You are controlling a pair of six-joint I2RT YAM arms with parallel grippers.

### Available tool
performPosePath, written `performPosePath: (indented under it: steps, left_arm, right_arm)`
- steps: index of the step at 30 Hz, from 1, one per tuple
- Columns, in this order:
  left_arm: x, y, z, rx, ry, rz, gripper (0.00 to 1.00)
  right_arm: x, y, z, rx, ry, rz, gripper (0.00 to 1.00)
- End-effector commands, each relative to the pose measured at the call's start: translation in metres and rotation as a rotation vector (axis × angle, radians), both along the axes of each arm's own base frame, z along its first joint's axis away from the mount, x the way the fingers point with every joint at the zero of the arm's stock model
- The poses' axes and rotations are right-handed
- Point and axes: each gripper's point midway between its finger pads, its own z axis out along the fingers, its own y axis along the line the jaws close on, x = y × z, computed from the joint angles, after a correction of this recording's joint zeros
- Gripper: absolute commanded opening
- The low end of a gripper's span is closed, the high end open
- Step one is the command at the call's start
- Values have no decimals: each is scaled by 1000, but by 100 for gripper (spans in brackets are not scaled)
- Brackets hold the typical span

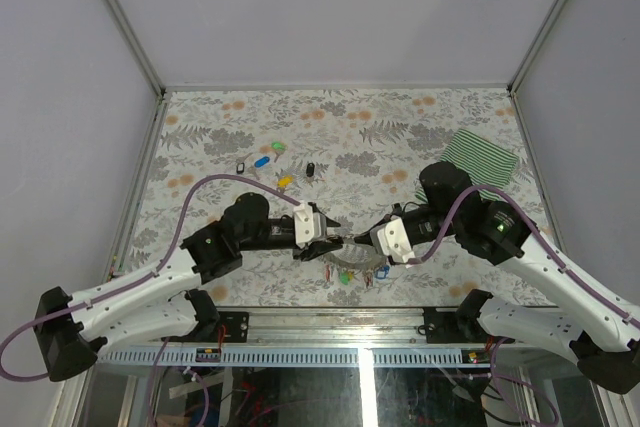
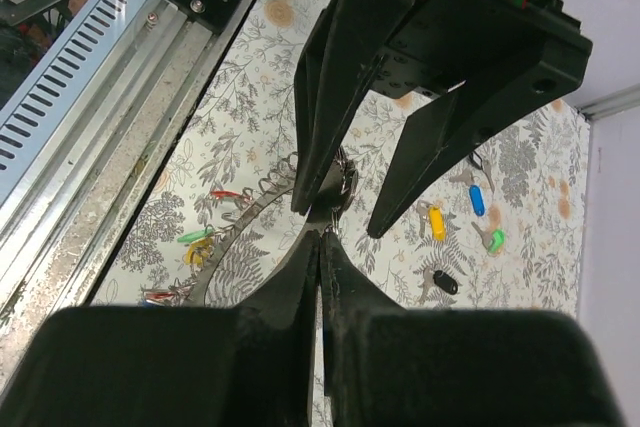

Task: Put the keys on the keyring

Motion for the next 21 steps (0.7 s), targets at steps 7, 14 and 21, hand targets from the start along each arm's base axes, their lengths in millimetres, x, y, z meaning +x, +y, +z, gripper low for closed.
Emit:
performPosePath:
  steps: [7, 14, 21]
  left_arm:
    - [6, -6, 14, -2, -81, -13, 31]
    - [12, -4, 16, 26, -119, 8, 11]
    - [22, 6, 19, 72, -173, 60, 0]
  right_arm:
    - [-8, 10, 36, 134, -49, 61, 0]
    - [-11, 8, 36, 129, -11, 46, 0]
    - [-7, 2, 42, 170, 55, -69, 38]
